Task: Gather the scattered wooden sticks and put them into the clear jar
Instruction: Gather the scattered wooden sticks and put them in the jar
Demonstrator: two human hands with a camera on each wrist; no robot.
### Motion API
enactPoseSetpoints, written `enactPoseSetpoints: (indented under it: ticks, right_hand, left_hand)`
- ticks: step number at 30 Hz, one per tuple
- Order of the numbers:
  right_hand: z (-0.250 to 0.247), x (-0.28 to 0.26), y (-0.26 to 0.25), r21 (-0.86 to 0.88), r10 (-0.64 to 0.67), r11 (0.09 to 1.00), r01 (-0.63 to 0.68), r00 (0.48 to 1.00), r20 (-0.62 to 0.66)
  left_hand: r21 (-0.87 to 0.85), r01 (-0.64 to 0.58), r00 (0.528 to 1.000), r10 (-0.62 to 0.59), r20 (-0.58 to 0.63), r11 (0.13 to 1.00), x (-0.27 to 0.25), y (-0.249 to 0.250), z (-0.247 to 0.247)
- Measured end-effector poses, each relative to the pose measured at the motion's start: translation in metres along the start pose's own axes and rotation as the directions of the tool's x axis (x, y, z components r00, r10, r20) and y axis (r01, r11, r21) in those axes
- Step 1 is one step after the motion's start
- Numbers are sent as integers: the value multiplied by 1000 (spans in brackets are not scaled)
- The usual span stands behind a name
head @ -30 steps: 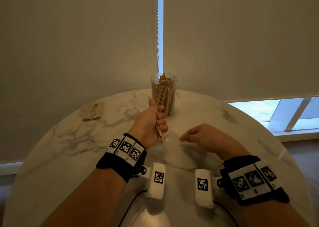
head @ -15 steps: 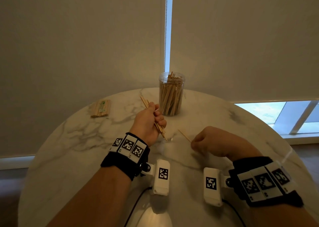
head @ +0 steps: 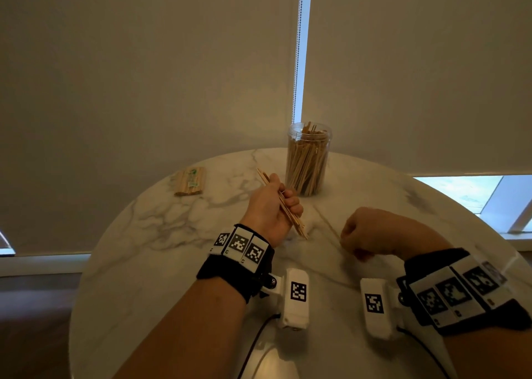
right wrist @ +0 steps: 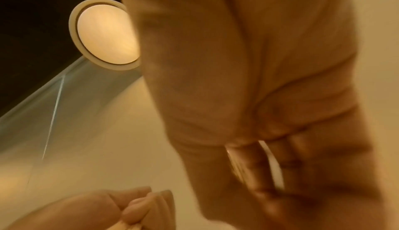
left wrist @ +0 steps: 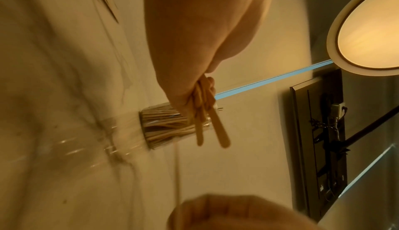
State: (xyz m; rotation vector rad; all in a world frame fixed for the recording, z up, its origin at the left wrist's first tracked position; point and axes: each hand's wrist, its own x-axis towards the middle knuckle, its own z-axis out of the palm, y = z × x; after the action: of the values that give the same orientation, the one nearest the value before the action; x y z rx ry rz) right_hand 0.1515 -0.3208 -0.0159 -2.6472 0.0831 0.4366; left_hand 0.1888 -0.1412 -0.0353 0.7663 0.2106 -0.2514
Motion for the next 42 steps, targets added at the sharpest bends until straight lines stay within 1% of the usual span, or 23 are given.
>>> enactPoseSetpoints:
  ticks: [2,4,6,8,10,12,14,15,17,19,21,23,26,27,28,29,31,33,34,36,37,38,42]
  right_hand:
    - [-7,-1,-8,241,-61,967,87,991,-116]
    - [-12,-3,-20,418,-134,884,210,970,-205]
    - [-14,-6,-34,480,-240,824,301,953,-185]
    - [-13,-5,-46,440,-337,822,361,932,-135]
    - [-10,-3,-55,378,-373,835,399,917,-144]
    - [-8,0,-59,363,-362,836,411,911,-196]
    - [-6,1,-56,317,-336,866,386,920,-202]
    - [-4,1,-53,255,-331,896,364,929,-165]
    - [0,-3,-48,156,-346,924,348,937,-40]
    - [4,-7,-47,237,-400,894,381,916,34]
    - [6,-8,-47,411,-428,823,392,904,-4]
    - [4,-10,-48,469,-422,785,404,904,-71]
    - [-2,-11,-44,334,-439,836,436,896,-72]
    - [-5,-9,-41,270,-437,852,449,893,-106]
    - [-9,-7,-38,245,-432,849,468,882,-188]
    - [-12,-7,-35,263,-423,823,503,853,-307]
    - [-19,-9,-34,339,-406,704,624,745,-528]
    - [-23,-15,-39,358,-426,561,747,631,-649]
    - [-24,-17,-41,323,-432,521,790,570,-698]
    - [-25,-24,-45,190,-444,529,827,461,-768]
    - [-25,-26,-45,138,-451,556,820,437,-778]
    - [-25,-27,-45,104,-461,581,807,432,-776]
    - [-22,-28,-44,10,-487,675,738,456,-744]
  left_hand:
    - [47,-3,1000,4,-20,999,-1,-1,2]
    - [113,-16,1000,18,-24,993,-4,-1,4]
    - [201,-27,1000,26,8,979,-5,-1,5]
    - [257,-38,997,20,72,966,-9,-3,6]
    - [258,-72,997,65,34,964,-11,-4,8]
    - [240,-175,982,188,-34,955,-10,-2,9]
    - [146,-303,948,313,-53,942,-6,3,7]
    - [68,-344,937,347,-39,936,-5,5,6]
    - [-78,-353,935,354,6,933,-4,6,5]
    - [-136,-324,940,334,61,936,-4,4,7]
    - [-135,-299,943,314,112,945,-5,1,12]
    - [-103,-279,941,293,171,955,-10,0,17]
    - [7,-326,924,317,212,945,-19,6,19]
    - [59,-345,920,325,218,937,-20,9,18]
    - [107,-345,921,315,227,932,-22,12,18]
    - [146,-329,927,289,237,933,-23,13,18]
    - [213,-280,937,218,275,936,-26,12,21]
    - [320,-264,930,153,333,910,-32,9,26]
    - [400,-286,920,134,367,871,-36,6,29]
    - [540,-370,885,109,453,756,-44,1,35]
    - [573,-410,864,102,493,710,-47,-2,38]
    - [581,-440,848,103,520,685,-49,-3,39]
    - [578,-493,829,150,539,650,-53,-4,39]
